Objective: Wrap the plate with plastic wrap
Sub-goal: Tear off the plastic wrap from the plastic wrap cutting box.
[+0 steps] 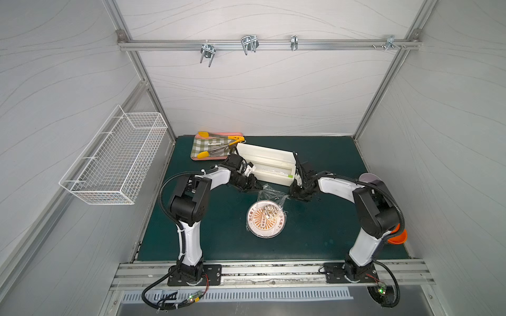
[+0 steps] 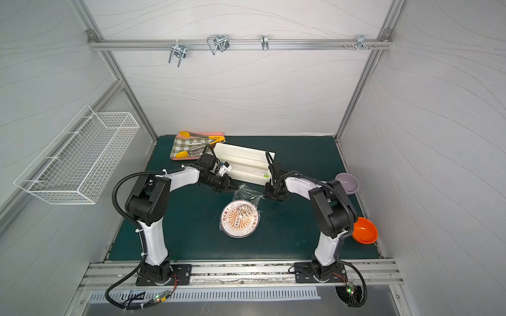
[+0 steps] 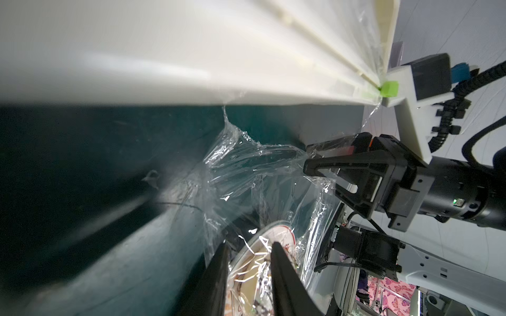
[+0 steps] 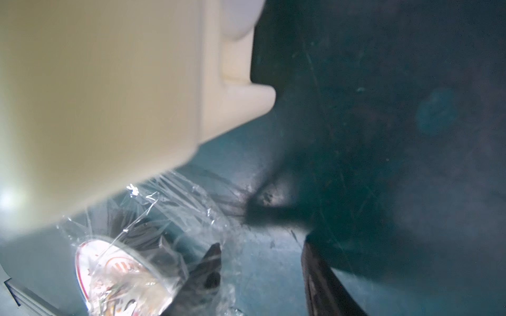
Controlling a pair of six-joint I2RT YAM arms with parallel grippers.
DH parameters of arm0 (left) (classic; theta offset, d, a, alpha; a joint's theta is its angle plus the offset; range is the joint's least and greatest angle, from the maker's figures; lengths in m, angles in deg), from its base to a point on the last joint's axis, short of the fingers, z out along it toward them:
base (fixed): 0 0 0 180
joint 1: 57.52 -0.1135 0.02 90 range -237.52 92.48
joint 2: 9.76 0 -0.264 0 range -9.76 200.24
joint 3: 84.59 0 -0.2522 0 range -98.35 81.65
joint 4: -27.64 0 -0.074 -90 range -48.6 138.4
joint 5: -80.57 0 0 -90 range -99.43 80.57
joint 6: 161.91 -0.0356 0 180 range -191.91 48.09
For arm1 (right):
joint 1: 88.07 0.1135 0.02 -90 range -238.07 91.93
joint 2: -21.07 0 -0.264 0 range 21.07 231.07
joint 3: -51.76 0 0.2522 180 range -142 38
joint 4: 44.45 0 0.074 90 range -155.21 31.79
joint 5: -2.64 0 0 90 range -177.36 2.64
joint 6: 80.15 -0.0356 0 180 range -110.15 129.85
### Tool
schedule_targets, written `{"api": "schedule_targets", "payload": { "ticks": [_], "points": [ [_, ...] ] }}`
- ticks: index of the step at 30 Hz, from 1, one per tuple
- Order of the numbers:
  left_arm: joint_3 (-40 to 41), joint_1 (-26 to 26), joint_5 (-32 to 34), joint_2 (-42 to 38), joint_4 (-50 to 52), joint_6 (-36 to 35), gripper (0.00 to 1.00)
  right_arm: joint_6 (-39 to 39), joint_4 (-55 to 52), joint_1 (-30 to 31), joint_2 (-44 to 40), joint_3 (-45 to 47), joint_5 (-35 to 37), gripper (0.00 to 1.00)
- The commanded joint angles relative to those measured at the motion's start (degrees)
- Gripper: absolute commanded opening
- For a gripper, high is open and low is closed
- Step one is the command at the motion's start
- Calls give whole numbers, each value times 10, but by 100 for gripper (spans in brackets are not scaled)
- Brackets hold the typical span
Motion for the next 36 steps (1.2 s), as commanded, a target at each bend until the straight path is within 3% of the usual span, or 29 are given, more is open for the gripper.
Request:
{"api": "schedule_targets", "payload": {
  "ticks": [1,5,11,17,22,26,31,36],
  "points": [
    [5,3,38,23,66,-15,36,3,-7,-3,12,-11,-4,49],
    [11,13,79,4,99,-36,41,-1,2,-8,6,-7,-16,50],
    [17,28,76,21,89,-30,36,-8,7,-13,9,-9,-28,49],
    [27,28,83,13,93,-37,19,-8,8,-14,8,-9,-26,49],
    [-20,-5,82,-10,90,-27,0,-20,22,-14,10,-15,-43,39],
    [-45,-12,91,-29,117,-48,0,-25,26,-13,-3,-26,-50,33],
    [-18,-30,118,-39,118,-53,0,-29,27,-9,10,-40,-54,30],
    [-25,-34,140,-4,108,-50,0,-30,19,4,52,-65,-11,29]
  ]
}}
